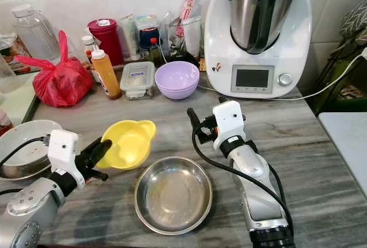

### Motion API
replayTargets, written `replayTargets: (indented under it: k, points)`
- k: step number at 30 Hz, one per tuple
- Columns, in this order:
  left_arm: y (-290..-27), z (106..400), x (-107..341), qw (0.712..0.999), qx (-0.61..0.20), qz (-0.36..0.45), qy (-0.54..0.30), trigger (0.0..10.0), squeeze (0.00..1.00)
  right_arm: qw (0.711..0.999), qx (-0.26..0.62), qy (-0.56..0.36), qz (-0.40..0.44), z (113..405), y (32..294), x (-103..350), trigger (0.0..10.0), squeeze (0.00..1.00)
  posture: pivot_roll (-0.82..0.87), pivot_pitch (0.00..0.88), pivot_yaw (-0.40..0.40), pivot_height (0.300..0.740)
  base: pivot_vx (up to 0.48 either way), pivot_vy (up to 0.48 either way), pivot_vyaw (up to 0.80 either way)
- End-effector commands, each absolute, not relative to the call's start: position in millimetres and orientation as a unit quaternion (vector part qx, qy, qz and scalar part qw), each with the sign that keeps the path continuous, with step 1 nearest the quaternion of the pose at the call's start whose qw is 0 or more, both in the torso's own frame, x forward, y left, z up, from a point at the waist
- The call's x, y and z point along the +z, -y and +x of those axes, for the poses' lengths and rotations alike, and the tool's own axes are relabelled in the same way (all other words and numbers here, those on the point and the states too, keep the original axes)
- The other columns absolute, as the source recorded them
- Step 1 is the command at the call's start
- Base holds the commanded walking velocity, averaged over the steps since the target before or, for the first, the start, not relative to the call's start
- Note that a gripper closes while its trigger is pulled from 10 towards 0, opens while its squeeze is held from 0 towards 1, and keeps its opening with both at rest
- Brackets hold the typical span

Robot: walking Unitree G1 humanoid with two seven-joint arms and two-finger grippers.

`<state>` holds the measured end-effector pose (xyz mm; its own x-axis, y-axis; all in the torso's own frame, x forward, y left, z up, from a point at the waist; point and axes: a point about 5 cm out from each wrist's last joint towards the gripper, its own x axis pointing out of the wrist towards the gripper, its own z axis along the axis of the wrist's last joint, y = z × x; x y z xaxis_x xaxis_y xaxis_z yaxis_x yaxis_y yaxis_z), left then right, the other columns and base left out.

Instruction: Setting the table

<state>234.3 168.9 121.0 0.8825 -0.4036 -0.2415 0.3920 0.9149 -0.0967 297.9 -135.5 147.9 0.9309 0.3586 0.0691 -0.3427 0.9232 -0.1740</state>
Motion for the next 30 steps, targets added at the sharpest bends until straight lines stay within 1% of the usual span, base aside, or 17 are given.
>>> replayTargets:
  k: [1, 5, 10, 11, 13, 14, 19, 23, 24, 26, 30]
  points:
    - [-168, 236, 125, 0.967, -0.217, -0.014, -0.133, 10.0, 0.0, 0.978, 0.183, 0.055, -0.082, 296, 133, 152, 10.0, 0.0, -0.09, 0.043, 0.099, 0.74, 0.0, 0.0, 0.0]
    - [-167, 241, 126, 0.965, -0.223, -0.018, -0.139, 10.0, 0.0, 0.978, 0.185, 0.05, -0.079, 293, 132, 149, 10.0, 0.0, -0.1, 0.042, 0.107, 0.74, 0.0, 0.0, 0.0]
    - [-168, 249, 126, 0.965, -0.22, -0.014, -0.145, 10.0, 0.0, 0.964, 0.257, 0.036, -0.066, 281, 123, 147, 10.0, 0.0, -0.11, 0.041, 0.115, 0.74, 0.0, 0.0, 0.0]
    - [-168, 249, 126, 0.965, -0.22, -0.014, -0.145, 10.0, 0.0, 0.964, 0.257, 0.036, -0.066, 281, 123, 147, 10.0, 0.0, -0.11, 0.041, 0.115, 0.74, 0.0, 0.0, 0.0]
    - [-172, 253, 128, 0.965, -0.217, -0.01, -0.145, 10.0, 0.0, 0.953, 0.296, 0.022, -0.06, 272, 123, 147, 10.0, 0.0, -0.11, 0.041, 0.118, 0.74, 0.0, 0.0, 0.0]
    - [-172, 253, 128, 0.965, -0.217, -0.01, -0.145, 10.0, 0.0, 0.953, 0.296, 0.022, -0.06, 272, 123, 147, 10.0, 0.0, -0.11, 0.041, 0.118, 0.74, 0.0, 0.0, 0.0]
    - [-176, 255, 127, 0.965, -0.214, -0.006, -0.153, 10.0, 0.0, 0.934, 0.355, -0.012, -0.032, 260, 131, 150, 10.0, 0.0, -0.11, 0.041, 0.12, 0.74, 0.0, 0.0, 0.0]
    - [-177, 255, 126, 0.964, -0.214, -0.005, -0.155, 10.0, 0.0, 0.924, 0.38, -0.033, -0.027, 255, 139, 150, 10.0, 0.0, -0.12, 0.043, 0.122, 0.74, 0.0, 0.0, 0.0]
    - [-177, 256, 125, 0.964, -0.215, -0.005, -0.159, 10.0, 0.0, 0.918, 0.392, -0.048, -0.032, 253, 147, 150, 10.0, 0.0, -0.13, 0.044, 0.124, 0.74, 0.0, 0.0, 0.0]
    - [-177, 256, 124, 0.963, -0.215, -0.003, -0.162, 10.0, 0.0, 0.913, 0.403, -0.061, -0.032, 251, 154, 152, 10.0, 0.0, -0.13, 0.045, 0.124, 0.74, 0.0, 0.0, 0.0]
    - [-175, 256, 122, 0.96, -0.223, -0.001, -0.171, 10.0, 0.0, 0.897, 0.435, -0.08, -0.025, 246, 158, 155, 10.0, 0.0, -0.13, 0.046, 0.124, 0.74, 0.0, 0.0, 0.0]
